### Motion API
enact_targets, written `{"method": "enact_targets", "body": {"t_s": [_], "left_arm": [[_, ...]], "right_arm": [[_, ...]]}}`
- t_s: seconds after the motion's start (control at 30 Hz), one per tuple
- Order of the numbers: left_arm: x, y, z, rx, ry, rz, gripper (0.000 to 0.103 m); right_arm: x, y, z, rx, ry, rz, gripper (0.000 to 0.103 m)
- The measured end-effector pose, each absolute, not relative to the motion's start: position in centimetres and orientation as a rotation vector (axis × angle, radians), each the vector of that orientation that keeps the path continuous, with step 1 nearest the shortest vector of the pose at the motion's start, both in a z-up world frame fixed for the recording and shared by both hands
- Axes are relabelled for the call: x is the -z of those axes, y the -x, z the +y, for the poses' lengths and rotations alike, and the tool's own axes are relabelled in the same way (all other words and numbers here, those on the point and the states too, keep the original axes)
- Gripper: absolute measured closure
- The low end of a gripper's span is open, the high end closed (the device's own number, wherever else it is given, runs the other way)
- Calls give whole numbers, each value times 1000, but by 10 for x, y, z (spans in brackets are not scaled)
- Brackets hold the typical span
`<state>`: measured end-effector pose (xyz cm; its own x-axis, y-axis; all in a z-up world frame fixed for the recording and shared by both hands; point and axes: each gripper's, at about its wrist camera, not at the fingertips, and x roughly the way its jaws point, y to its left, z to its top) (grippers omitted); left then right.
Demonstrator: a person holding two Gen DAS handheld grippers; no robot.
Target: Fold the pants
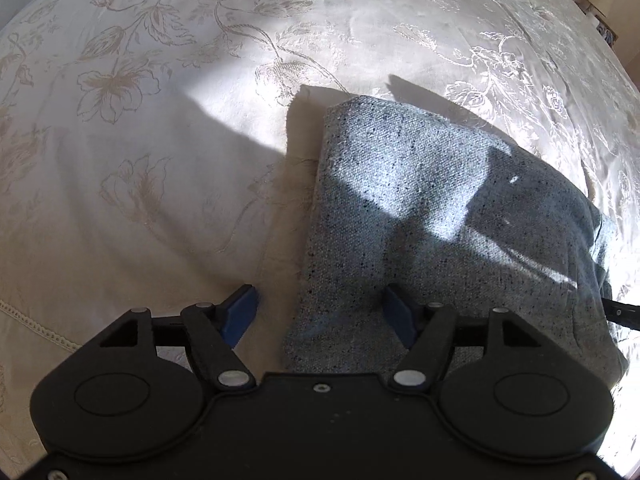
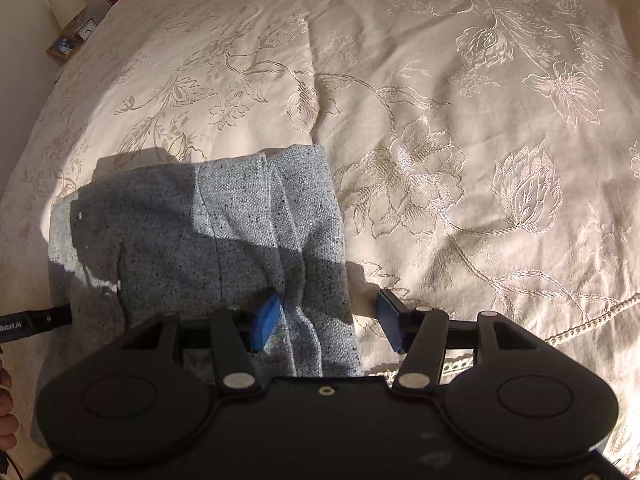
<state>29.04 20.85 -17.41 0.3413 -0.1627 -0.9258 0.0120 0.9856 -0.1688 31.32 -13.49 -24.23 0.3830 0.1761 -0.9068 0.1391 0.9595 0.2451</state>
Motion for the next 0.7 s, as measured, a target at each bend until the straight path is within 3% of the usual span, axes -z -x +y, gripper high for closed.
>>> {"method": "enact_targets", "body": {"t_s": [0.03,0.07,0.1,0.13,0.2,0.5,0.57,0.7], "left_arm": [[174,-291,206,103,136,1226,35],[173,-294,204,101,147,1234,43],[171,-295,203,129,173,1247,52],[170,-298,202,148,194,1265,68],[164,-299,197,118,171,1269,84],[98,-268,191,74,99,1108,95],[80,-259,195,63,83,1052,103],[48,-241,216,74,48,966,103]], "right_arm": [[241,-313,-135,-40,-292,1179,54],[240,-314,-134,-68,-296,1172,79],[239,-314,-134,-106,-315,1165,91],[236,-314,-131,-92,-308,1163,91],[231,-313,-122,-85,-259,1154,92],[172,-292,-102,-74,-205,1060,93],[159,-287,-95,-88,-186,1045,93],[132,-271,-72,-121,-161,1011,93]]}}
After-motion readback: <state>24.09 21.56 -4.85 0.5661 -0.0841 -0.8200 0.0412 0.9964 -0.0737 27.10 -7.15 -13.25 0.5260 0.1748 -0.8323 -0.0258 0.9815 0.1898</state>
